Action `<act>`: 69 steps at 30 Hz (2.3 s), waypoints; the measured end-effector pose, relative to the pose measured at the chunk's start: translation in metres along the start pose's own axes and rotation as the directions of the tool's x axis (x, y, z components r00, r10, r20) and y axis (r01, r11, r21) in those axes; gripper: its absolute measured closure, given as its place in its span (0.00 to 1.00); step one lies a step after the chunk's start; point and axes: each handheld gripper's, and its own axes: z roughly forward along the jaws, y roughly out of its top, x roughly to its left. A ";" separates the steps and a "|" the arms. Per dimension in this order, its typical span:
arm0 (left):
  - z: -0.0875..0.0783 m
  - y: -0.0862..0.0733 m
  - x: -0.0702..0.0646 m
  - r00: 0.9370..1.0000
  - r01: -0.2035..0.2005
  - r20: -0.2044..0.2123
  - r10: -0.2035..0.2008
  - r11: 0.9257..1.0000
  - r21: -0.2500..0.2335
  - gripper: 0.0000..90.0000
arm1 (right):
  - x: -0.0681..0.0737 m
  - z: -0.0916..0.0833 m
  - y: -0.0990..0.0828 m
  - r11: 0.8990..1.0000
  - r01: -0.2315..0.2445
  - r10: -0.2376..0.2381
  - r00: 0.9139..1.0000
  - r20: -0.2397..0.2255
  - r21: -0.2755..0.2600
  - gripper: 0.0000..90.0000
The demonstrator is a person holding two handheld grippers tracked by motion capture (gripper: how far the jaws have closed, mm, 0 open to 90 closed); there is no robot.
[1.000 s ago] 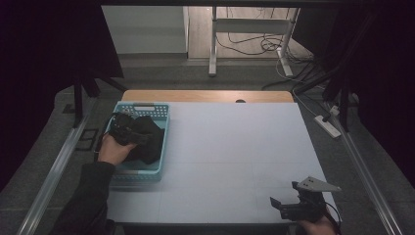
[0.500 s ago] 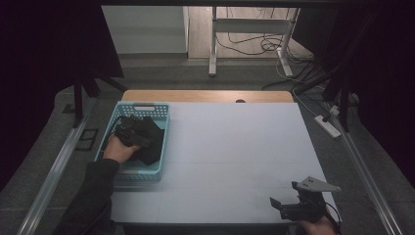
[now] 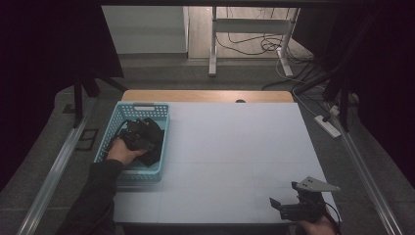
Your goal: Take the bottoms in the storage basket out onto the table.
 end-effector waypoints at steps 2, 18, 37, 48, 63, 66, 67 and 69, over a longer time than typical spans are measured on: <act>0.001 0.002 -0.003 1.000 0.000 -0.013 0.000 1.000 0.015 0.01 | 0.000 0.000 0.000 1.000 0.005 -0.005 1.000 0.001 0.004 0.01; -0.011 0.008 -0.005 1.000 0.003 -0.007 -0.003 1.000 0.005 0.61 | 0.000 0.000 0.000 1.000 0.007 -0.007 1.000 0.001 0.004 0.01; -0.034 0.004 0.007 0.997 0.034 0.078 -0.029 0.997 -0.075 0.69 | 0.000 0.000 0.000 1.000 0.000 0.000 1.000 -0.002 -0.001 0.01; -0.066 0.004 0.006 0.996 -0.011 0.089 0.026 0.985 -0.171 0.69 | 0.000 0.000 0.000 1.000 0.000 0.000 1.000 -0.002 -0.001 0.01; -0.105 0.008 0.003 0.994 -0.049 0.078 0.070 0.968 -0.246 0.69 | 0.000 0.000 0.000 1.000 0.001 -0.001 1.000 -0.002 0.000 0.01; -0.115 0.011 0.002 0.994 -0.055 0.078 0.078 0.963 -0.263 0.69 | 0.000 0.000 0.000 1.000 0.002 -0.002 1.000 -0.002 0.001 0.01; -0.118 0.012 0.001 0.994 -0.057 0.076 0.081 0.961 -0.270 0.69 | 0.000 0.000 0.000 1.000 0.002 -0.002 1.000 -0.002 0.001 0.01; -0.124 0.014 0.000 0.993 -0.062 0.079 0.087 0.957 -0.283 0.69 | 0.000 0.000 0.000 1.000 0.001 -0.001 1.000 -0.002 0.000 0.01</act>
